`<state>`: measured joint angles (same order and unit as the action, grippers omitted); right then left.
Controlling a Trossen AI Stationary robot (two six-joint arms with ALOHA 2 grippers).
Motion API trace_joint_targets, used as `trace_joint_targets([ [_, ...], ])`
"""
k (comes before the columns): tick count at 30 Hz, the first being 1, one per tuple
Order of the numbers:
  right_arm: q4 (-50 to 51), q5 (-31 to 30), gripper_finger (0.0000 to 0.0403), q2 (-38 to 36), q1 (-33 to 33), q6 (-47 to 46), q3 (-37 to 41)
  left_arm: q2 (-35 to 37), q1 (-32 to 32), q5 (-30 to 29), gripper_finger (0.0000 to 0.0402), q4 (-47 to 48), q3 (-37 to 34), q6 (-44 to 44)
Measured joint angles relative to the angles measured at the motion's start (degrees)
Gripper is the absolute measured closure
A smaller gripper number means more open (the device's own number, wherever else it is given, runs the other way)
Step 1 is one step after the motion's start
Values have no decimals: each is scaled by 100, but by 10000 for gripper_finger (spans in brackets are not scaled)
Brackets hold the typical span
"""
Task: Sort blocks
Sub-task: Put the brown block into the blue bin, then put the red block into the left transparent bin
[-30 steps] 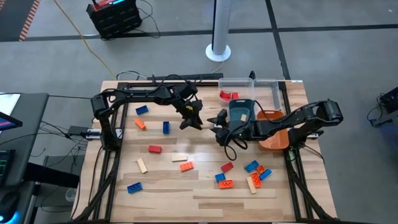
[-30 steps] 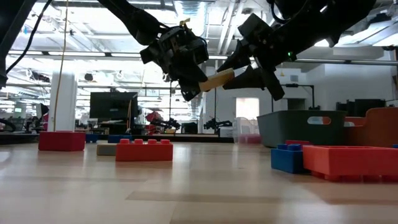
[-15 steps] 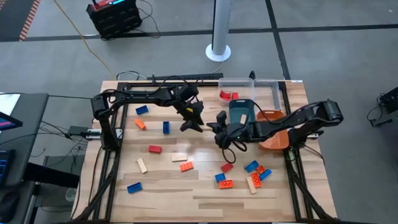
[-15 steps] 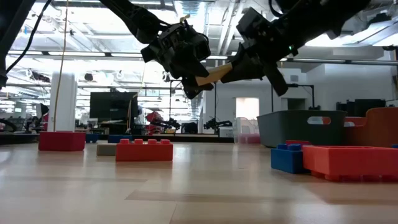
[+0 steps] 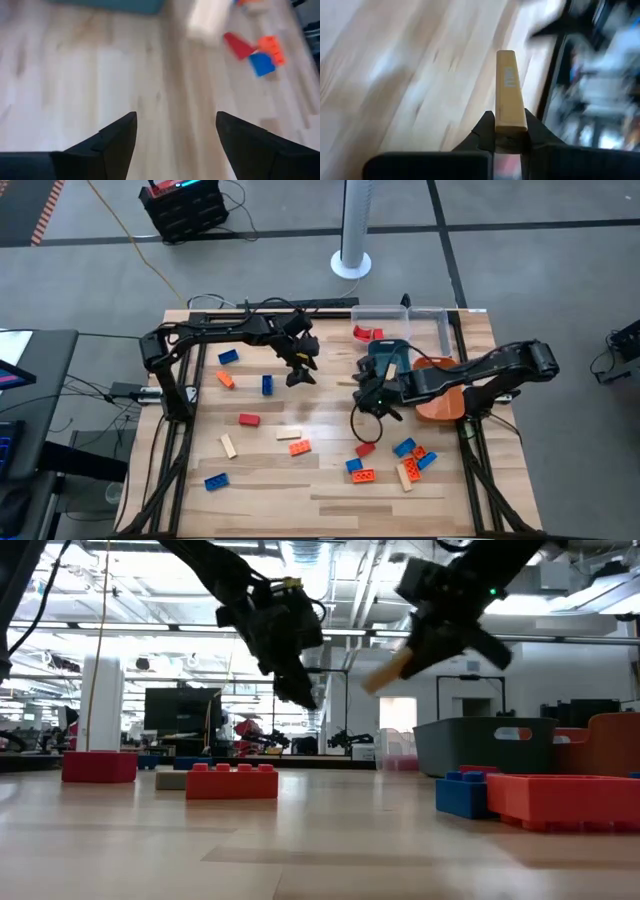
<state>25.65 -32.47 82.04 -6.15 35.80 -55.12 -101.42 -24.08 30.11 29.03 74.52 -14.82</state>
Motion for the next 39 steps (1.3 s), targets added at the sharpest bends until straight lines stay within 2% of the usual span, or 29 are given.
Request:
trace_joint_targets([
  [7,2708,338,361,-392,746,-2696,-427,431,219,-1597,130,405,-2,-5],
  [11,3451,703,361,-593,1037,-3514,-493,784,315,-2022,130,404,-9,-119],
  [16,3390,1623,360,-500,1483,-3793,-234,1374,351,-2090,130,-556,-682,-155],
  [21,3153,1777,342,-186,1755,-3798,289,2016,381,-2126,129,-1675,-1896,245],
  [28,3042,1775,260,-205,1862,-3899,324,2875,714,-2737,129,-1600,-2622,674],
  [32,3533,1767,217,-399,1796,-4413,194,3230,1046,-3219,129,-1602,-2803,653],
  [35,3791,1742,201,-632,1550,-5038,41,3338,1254,-3331,129,-1555,-2804,737],
  [39,3714,1746,198,-899,835,-5794,23,3304,1548,-3338,129,-1433,-2804,867],
])
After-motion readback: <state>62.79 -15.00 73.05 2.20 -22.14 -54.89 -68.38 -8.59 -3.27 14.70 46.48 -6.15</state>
